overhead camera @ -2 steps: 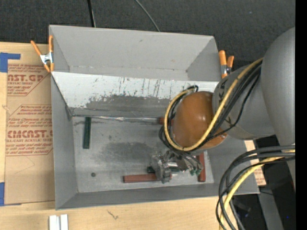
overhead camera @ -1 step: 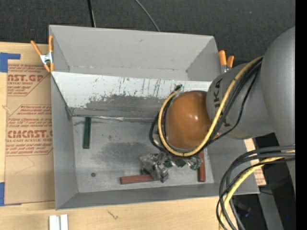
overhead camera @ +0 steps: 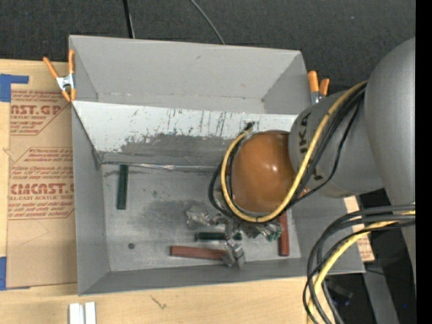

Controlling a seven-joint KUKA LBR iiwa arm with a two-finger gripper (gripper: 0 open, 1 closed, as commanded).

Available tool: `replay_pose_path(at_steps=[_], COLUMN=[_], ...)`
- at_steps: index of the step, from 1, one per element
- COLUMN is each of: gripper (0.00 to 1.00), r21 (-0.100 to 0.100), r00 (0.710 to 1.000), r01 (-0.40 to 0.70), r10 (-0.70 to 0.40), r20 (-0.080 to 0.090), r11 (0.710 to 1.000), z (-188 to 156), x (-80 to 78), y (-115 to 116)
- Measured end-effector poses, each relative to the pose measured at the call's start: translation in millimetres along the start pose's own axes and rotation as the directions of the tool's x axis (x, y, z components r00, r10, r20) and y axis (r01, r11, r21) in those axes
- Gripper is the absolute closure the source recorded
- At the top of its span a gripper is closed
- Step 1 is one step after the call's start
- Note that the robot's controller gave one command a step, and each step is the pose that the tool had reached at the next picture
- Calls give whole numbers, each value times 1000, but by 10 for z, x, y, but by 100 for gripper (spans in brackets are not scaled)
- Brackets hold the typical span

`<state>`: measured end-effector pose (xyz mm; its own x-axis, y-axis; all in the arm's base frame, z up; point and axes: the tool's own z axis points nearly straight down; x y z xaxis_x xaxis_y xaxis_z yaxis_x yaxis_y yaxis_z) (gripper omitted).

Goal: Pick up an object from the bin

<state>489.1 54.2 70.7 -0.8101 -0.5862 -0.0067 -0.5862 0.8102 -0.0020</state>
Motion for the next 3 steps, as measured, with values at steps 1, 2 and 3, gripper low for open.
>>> replay_pose_path(at_steps=[1,2,3], gripper=[100,100,100], r21=[-1,-1,2], r00=[1000,1000,999], r01=[-3,-3,-54], r10=[3,3,54], r20=[-4,-4,3], r11=[1000,1000,999], z=[-18,-18,-1844], x=[2,2,-325], y=[-4,-4,116])
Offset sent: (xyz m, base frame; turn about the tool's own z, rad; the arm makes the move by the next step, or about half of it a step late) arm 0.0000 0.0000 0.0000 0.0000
